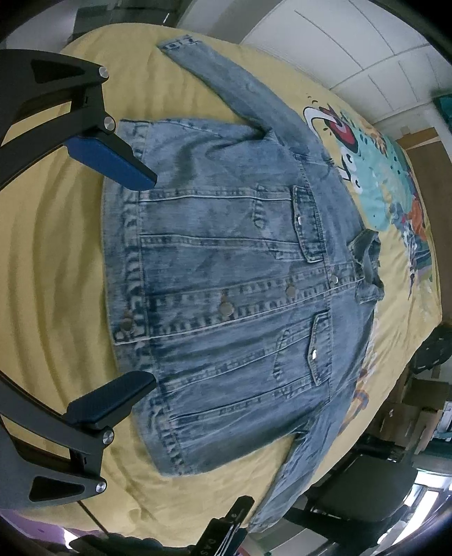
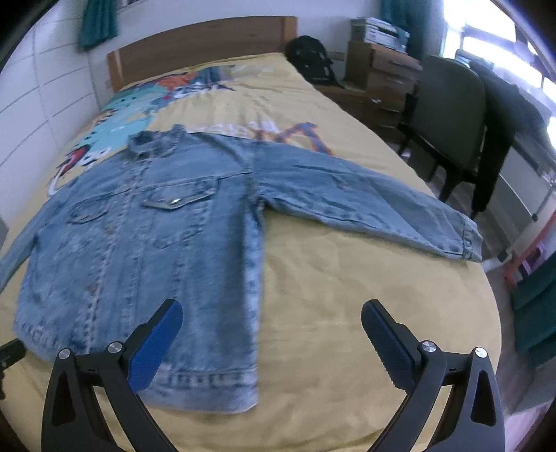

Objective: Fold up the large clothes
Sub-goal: 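Move the right tool toward the cuff of the jacket sleeve nearest it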

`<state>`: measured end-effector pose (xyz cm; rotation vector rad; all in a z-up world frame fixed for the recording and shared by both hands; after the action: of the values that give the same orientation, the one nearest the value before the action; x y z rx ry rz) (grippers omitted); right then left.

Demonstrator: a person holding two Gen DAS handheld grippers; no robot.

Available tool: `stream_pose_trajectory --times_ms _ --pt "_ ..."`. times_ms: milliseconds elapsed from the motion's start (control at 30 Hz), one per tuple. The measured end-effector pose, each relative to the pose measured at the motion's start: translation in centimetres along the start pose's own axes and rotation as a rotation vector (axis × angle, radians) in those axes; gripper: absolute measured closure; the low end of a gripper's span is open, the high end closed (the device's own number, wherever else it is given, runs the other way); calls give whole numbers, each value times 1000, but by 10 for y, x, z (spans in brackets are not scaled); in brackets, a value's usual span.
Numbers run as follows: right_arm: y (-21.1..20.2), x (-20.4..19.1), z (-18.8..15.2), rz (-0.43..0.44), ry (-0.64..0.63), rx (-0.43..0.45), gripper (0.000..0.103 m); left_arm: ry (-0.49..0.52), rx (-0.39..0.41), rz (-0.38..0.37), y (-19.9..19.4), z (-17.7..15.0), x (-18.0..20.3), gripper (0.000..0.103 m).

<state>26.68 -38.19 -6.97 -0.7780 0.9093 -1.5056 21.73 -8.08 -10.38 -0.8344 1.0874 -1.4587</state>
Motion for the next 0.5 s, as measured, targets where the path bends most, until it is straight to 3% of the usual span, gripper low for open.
stream_pose_trajectory --times_ms 500 --pt "51 99 21 -49 193 -18 0 47 -5 54 19 23 10 1"
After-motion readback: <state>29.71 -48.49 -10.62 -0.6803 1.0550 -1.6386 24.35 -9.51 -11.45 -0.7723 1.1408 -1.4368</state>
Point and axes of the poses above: each gripper's, at about its wrist camera, not at the fingertips, and y roughly the way its jaws point, x to its right, z to its top, the point moved 9 cm from there along y, roughly the way its jaws point, and after that the axes turned 7 degrees about -x, right-handed, at the moved point
